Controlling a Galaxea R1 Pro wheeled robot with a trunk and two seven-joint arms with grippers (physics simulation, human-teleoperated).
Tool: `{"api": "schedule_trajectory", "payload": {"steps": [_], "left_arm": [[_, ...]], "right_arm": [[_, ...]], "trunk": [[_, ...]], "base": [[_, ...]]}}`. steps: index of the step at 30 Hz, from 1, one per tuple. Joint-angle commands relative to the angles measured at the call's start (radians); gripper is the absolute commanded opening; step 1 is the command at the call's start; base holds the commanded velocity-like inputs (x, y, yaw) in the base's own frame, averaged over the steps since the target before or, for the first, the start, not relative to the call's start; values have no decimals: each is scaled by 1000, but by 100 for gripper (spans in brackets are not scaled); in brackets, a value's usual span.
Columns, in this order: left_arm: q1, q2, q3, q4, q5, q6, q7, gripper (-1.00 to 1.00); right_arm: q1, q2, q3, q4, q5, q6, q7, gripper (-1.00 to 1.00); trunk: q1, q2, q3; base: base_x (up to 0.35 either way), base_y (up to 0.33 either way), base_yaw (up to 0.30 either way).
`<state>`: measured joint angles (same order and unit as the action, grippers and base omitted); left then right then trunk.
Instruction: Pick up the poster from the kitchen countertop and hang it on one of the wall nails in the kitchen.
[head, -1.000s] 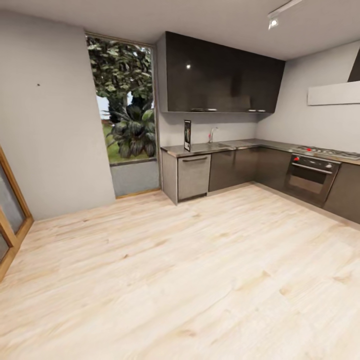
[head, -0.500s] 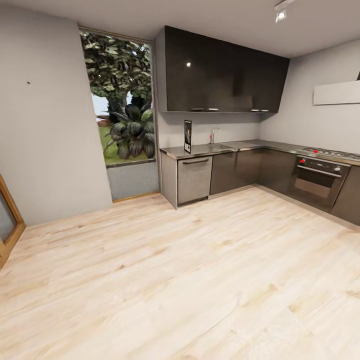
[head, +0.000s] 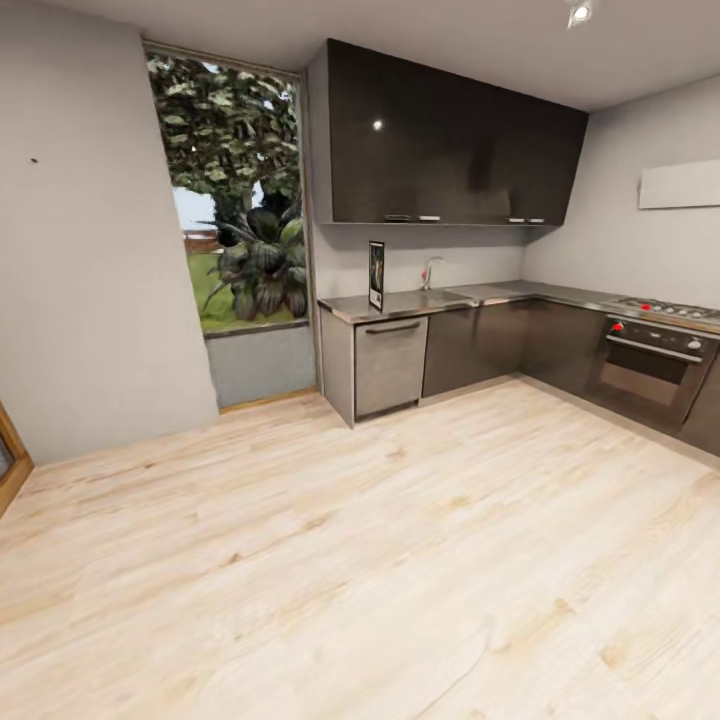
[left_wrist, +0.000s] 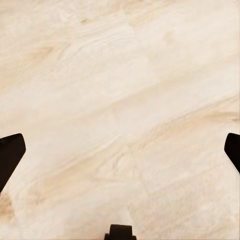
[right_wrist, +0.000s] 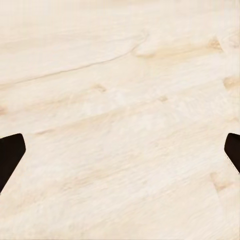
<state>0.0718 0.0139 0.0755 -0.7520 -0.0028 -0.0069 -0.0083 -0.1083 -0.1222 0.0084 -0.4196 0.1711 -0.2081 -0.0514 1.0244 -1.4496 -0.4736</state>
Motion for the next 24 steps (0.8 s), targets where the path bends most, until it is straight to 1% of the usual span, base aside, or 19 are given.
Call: {"api": "schedule_trajectory", "payload": {"steps": [1,24], "left_arm": [[0,0,1,-1,0,-1,-1,100],[0,4,1,-1,0,-1,-1,100]], "right_arm": [[-1,0,1,1,10,-2,-5,100],[-1,-1,1,1,9,-3,-5,100]], "trunk": [[1,0,-1],[1,0,-1]], "base": [[339,0,0],[339,0,0]]}}
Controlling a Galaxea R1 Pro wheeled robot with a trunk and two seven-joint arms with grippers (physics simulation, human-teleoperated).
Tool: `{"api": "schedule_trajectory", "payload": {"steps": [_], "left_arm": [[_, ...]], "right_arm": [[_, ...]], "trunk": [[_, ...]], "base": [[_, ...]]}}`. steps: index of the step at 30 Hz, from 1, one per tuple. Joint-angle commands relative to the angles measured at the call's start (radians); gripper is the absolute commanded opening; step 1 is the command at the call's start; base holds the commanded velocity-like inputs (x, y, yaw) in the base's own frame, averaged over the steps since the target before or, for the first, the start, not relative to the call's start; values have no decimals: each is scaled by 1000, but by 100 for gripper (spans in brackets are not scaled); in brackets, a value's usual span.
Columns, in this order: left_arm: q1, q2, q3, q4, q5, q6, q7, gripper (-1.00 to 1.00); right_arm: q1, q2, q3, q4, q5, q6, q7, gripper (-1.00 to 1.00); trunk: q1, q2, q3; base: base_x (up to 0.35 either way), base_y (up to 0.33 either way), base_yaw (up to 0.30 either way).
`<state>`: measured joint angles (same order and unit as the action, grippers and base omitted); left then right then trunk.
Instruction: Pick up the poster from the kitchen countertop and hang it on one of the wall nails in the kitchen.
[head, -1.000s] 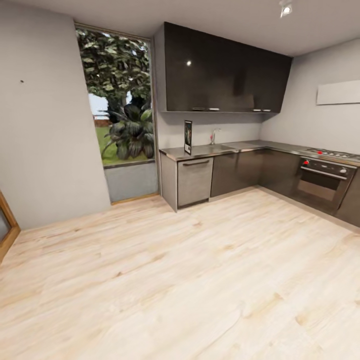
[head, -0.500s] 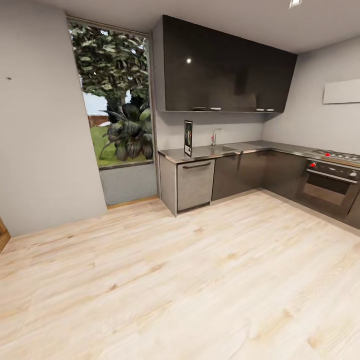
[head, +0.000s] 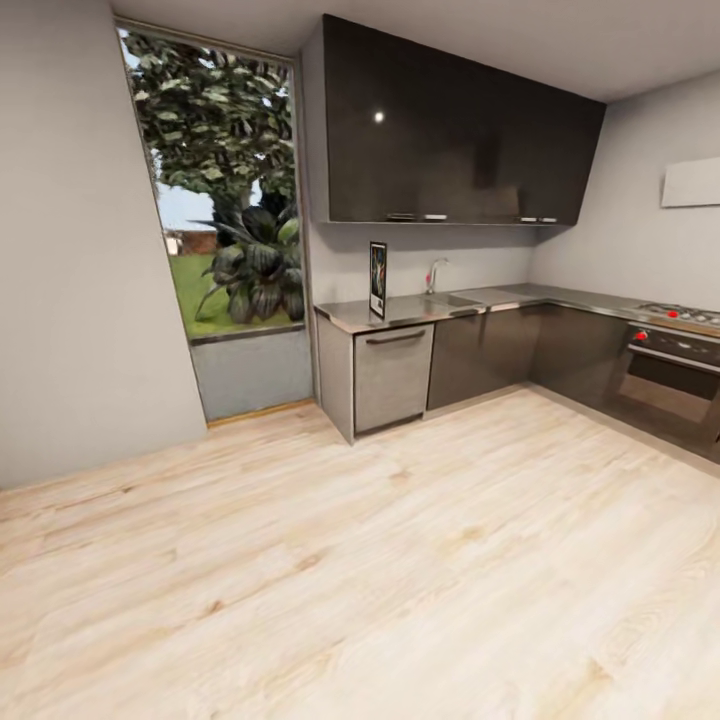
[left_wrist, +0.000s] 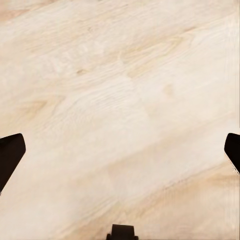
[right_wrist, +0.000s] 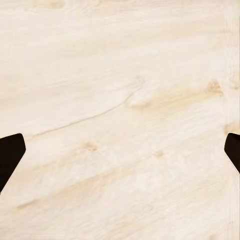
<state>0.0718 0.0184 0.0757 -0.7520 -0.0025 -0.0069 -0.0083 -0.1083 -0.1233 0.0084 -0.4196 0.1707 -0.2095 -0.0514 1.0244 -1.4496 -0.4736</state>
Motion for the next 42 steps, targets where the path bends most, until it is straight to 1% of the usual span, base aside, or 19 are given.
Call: {"api": "schedule_trajectory", "payload": {"steps": [1,42], "left_arm": [[0,0,1,-1,0,-1,-1,100],[0,0,1,-1,1,-1,-1,100]], "right_arm": [[-1,0,1,1,9,-2,-6,100],[-1,1,-3,-1,9,-2,-7,100]], "trunk": [[1,0,-1],[1,0,-1]], "base": [[339,0,0],[339,0,0]]}}
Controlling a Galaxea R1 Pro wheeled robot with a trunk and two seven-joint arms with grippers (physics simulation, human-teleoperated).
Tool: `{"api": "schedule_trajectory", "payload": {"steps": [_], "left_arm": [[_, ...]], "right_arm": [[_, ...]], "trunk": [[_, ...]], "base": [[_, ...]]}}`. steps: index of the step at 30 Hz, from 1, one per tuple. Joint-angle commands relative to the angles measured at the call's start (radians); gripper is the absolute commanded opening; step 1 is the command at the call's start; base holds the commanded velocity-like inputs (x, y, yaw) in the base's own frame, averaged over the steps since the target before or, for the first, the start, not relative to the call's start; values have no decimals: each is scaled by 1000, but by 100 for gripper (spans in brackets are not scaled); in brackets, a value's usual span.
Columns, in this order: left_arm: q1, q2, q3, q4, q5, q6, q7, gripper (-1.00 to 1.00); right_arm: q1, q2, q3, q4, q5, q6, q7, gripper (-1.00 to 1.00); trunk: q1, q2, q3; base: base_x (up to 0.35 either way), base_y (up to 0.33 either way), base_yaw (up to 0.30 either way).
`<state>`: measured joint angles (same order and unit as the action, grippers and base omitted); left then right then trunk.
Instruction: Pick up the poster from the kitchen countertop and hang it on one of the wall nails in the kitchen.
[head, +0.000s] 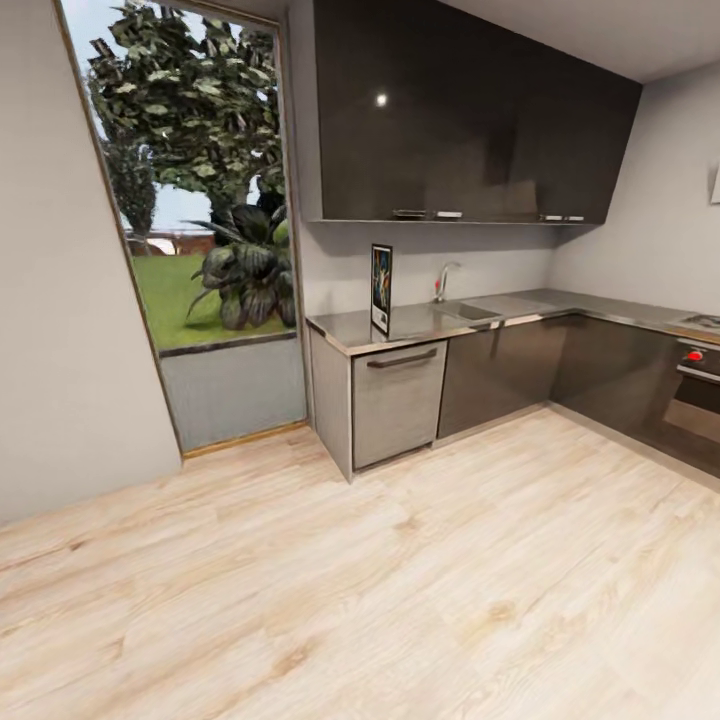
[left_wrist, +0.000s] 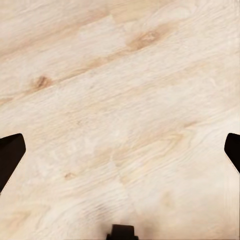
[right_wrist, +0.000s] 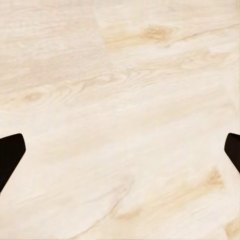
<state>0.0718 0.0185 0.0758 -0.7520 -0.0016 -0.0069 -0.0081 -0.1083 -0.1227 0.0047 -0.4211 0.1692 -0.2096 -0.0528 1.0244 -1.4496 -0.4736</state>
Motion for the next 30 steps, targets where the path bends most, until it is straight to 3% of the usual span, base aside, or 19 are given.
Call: {"api": "schedule_trajectory", "payload": {"steps": [1,30], "left_arm": [[0,0,1,-1,-1,-1,-1,100],[0,0,1,-1,0,-1,-1,100]], "right_arm": [[-1,0,1,1,10,-2,-6,100],[-1,0,1,1,10,-2,-6,100]], "trunk": [[1,0,-1],[1,0,-1]], "base": [[339,0,0],[339,0,0]]}}
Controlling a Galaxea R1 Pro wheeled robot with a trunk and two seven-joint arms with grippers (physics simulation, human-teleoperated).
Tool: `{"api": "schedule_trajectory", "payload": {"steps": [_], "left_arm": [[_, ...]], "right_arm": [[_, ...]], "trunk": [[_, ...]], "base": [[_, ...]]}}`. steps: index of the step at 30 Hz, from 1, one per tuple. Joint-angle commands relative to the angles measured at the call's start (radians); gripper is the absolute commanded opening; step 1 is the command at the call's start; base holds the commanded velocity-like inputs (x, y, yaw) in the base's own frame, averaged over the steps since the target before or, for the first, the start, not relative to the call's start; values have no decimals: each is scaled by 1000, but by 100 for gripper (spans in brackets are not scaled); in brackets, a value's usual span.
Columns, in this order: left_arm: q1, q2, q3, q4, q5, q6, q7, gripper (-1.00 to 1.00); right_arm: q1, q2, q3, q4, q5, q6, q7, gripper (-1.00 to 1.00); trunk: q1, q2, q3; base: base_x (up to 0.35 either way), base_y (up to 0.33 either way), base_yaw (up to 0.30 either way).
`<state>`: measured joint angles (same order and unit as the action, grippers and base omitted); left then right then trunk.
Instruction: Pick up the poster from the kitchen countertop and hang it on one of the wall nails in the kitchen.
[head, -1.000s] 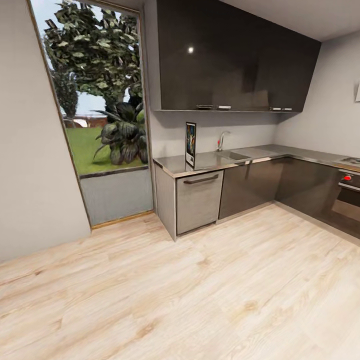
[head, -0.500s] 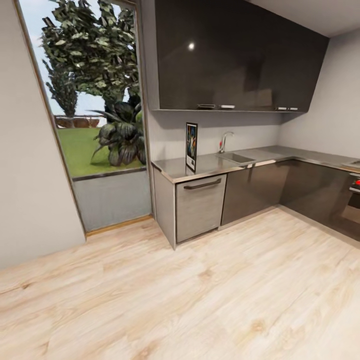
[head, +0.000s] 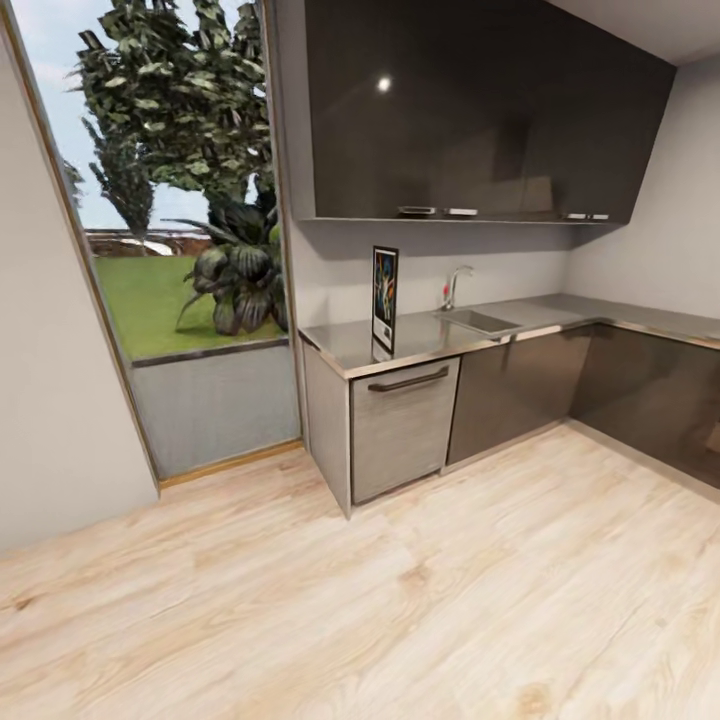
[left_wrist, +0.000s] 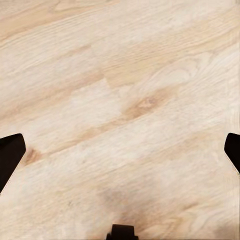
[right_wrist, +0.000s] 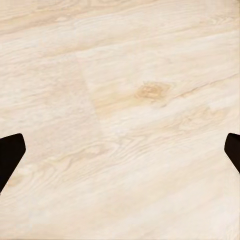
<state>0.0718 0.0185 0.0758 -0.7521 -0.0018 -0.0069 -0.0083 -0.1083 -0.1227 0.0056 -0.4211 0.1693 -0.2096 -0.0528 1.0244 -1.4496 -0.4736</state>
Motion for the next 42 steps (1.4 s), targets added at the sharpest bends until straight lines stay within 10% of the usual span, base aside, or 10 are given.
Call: {"api": "schedule_trajectory", "payload": {"steps": [1,37,42], "left_arm": [[0,0,1,-1,0,-1,-1,100],[0,0,1,-3,0,0,1,100],[0,0,66,-4,0,0,-1,100]], "right_arm": [[-1,0,1,1,10,-2,-6,100],[-1,0,-6,-14,5,-23,-5,100],[-1,18,-40,-351,-2,-41,-27,100]], "trunk": [[1,0,-1],[1,0,-1],[1,0,-1]], "base": [[339,0,0],[339,0,0],[339,0,0]]}}
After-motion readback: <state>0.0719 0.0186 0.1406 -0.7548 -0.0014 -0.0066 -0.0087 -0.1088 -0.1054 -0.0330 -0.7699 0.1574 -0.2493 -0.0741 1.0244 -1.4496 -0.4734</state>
